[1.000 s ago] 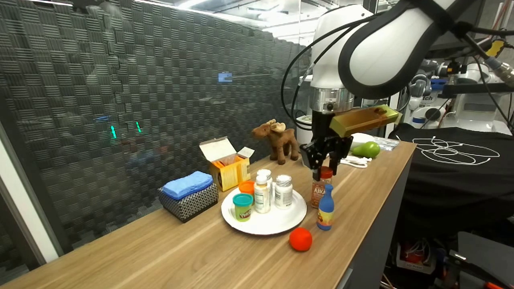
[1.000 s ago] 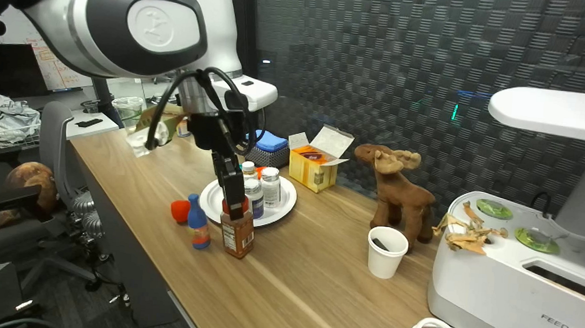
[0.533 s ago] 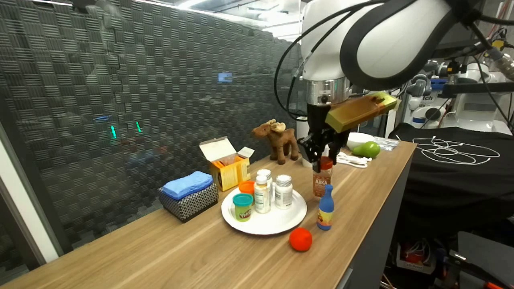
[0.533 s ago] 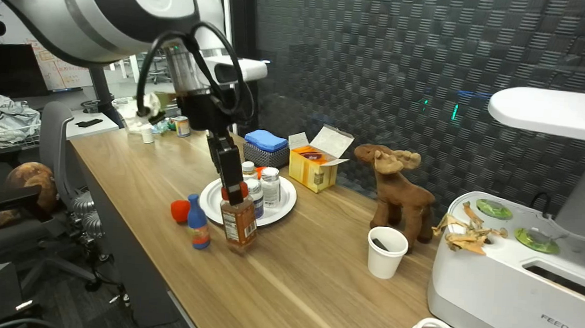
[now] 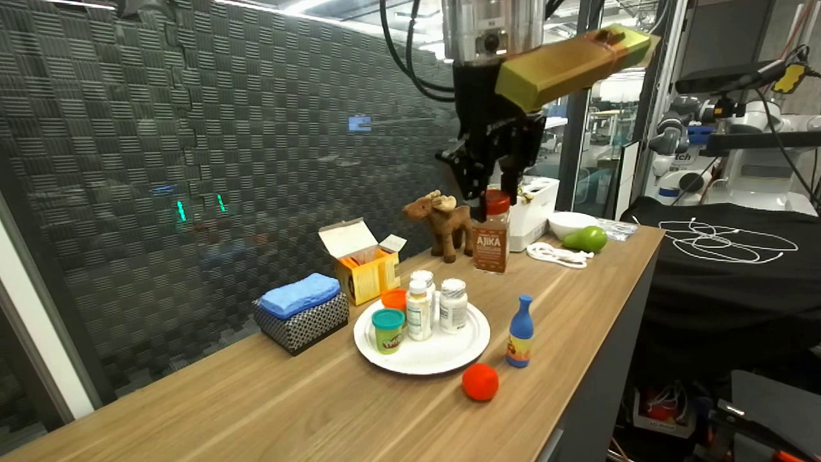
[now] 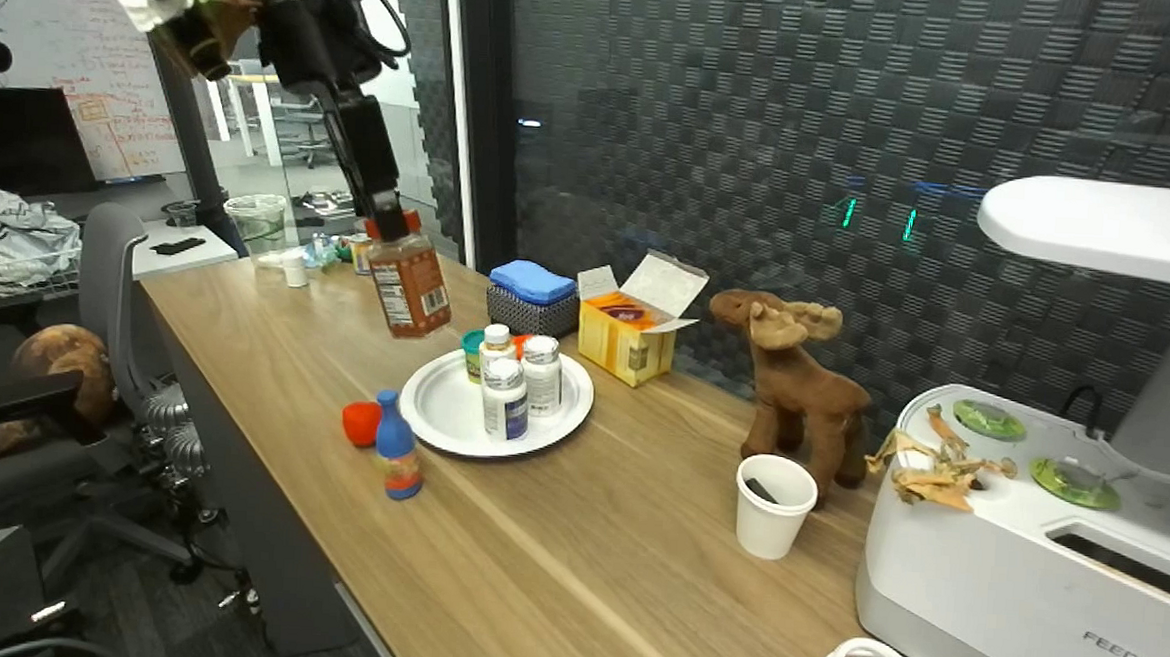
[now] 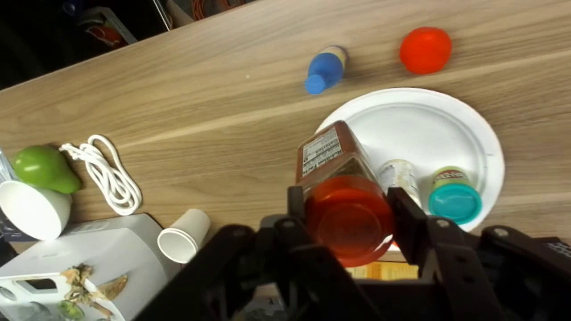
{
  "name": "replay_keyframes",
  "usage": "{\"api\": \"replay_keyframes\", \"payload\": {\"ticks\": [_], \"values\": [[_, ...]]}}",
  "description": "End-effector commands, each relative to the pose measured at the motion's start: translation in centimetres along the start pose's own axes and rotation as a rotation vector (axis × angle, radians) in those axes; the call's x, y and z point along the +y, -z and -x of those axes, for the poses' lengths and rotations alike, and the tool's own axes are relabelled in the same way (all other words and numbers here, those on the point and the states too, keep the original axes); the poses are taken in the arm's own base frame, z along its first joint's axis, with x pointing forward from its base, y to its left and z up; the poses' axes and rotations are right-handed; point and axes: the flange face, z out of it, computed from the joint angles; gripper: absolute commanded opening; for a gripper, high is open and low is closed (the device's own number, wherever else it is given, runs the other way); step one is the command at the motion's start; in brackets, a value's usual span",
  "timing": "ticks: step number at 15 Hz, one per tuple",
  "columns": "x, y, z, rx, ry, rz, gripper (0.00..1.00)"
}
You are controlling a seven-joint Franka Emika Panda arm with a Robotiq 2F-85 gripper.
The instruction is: Put the bottles on the tray
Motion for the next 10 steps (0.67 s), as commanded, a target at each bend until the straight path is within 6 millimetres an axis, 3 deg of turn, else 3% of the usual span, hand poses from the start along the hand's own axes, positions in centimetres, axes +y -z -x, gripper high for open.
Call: {"api": "replay_keyframes", "payload": {"ticks": [1,3,10], "values": [[-2.5,2.7,-0.7,0.001,0.042,-0.060,0.24],[-4.0,1.9,-1.2,-0.023,0.065,-0.110,0.24],[-8.5,-4.0,-2.8,-0.113,0.143,-0.209,0.24]]}}
